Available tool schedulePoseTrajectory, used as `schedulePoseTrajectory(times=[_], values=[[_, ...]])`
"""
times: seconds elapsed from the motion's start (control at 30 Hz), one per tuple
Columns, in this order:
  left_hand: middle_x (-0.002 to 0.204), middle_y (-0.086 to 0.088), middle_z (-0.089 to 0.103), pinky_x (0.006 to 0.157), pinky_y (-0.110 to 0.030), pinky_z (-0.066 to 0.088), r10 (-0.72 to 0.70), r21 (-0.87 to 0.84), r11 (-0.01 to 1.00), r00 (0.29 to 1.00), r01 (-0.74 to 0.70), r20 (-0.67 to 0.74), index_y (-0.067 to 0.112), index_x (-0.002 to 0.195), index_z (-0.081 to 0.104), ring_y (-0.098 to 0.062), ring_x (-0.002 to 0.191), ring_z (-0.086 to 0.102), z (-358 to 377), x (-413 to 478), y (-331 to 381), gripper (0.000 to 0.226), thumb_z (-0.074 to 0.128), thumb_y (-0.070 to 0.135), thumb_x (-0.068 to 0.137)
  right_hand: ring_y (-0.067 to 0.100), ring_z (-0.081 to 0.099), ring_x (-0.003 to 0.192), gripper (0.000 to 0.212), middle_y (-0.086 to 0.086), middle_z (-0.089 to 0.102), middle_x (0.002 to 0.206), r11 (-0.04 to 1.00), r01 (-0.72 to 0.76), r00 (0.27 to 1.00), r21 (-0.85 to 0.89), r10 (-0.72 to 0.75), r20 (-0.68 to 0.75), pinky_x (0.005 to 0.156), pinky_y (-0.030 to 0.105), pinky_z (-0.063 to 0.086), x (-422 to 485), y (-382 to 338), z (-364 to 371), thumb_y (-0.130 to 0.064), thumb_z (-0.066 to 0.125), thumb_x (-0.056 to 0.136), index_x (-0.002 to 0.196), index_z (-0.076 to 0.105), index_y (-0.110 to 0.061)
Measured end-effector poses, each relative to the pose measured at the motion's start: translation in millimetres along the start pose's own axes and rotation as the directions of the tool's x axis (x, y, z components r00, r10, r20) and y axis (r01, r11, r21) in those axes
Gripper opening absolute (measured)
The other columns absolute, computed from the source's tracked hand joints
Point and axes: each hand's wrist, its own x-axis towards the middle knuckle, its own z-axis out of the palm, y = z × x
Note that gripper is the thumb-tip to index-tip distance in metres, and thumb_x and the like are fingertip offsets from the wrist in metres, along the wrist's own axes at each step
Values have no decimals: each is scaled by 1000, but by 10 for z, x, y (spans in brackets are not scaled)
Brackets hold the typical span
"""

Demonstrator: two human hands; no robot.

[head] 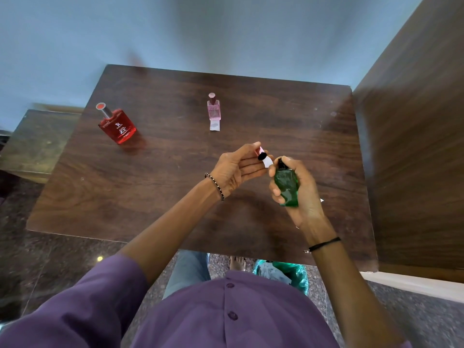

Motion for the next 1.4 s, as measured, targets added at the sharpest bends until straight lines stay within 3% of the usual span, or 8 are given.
schedulePoseTrajectory(times=[0.23, 0.43, 0.63, 0.87, 1.03, 1.2, 1.4], values=[[108, -16, 76, 76, -33, 62, -2, -9, 1000, 1000, 2, 6, 4, 97, 76, -27, 97, 75, 13, 17, -7, 25, 72, 27, 89, 11, 43, 48, 25, 1, 60, 80, 1000, 15, 999, 3, -15, 43, 38, 22, 32, 21, 3, -35, -33, 49, 99, 94, 66, -14], [106, -15, 77, 73, -31, 61, 4, 1, 1000, 1000, -4, 2, 3, 102, 74, -25, 95, 76, 38, 1, -8, 27, 70, 27, 91, 10, 44, 51, 34, 1, 59, 85, 1000, -18, 994, 18, 16, 104, 39, 21, 34, 14, 24, -56, -35, 47, 102, 105, 71, -11], [112, -17, 75, 77, -32, 62, -1, 21, 1000, 1000, 1, -20, -2, 114, 70, -25, 98, 75, 31, -3, 3, 37, 68, 28, 92, 13, 49, 59, 43, 6, 62, 92, 999, -41, 998, 29, 39, 56, 42, 23, 37, -4, 33, -74, -30, 43, 100, 118, 72, -4], [109, -16, 76, 80, -35, 62, 9, -4, 1000, 1000, -9, -21, 3, 103, 74, -27, 99, 75, -15, 31, -13, 29, 72, 28, 89, 13, 59, 77, 50, 7, 69, 98, 999, -11, 1000, -46, 11, 15, 53, 23, 48, -80, -28, -84, -37, 62, 98, 131, 65, 1], [109, -15, 76, 78, -35, 62, 10, -2, 1000, 1000, -10, -15, 6, 97, 76, -28, 100, 74, -10, 56, -33, 24, 74, 29, 87, 7, 57, 66, 57, 6, 60, 95, 986, -70, 997, 152, 65, 36, 36, 13, 38, -106, -56, -100, -38, 58, 100, 140, 54, 2], [110, -18, 75, 75, -34, 62, 20, -25, 999, 1000, -20, 7, 2, 102, 75, -29, 100, 74, -7, 57, -26, 30, 74, 28, 87, 10, 56, 45, 40, 12, 65, 92, 980, -113, 994, 163, 112, 16, 28, 14, 33, -94, -77, -162, -28, 53, 103, 133, 60, -2], [108, -18, 76, 77, -36, 62, 13, -19, 1000, 1000, -13, 1, 2, 103, 74, -29, 100, 74, -16, 56, -18, 30, 73, 27, 88, 13, 63, 60, 36, 8, 69, 93, 999, -23, 997, 27, 25, -67, 39, 15, 41, -64, -110, -169, -24, 73, 89, 122, 69, -9]])
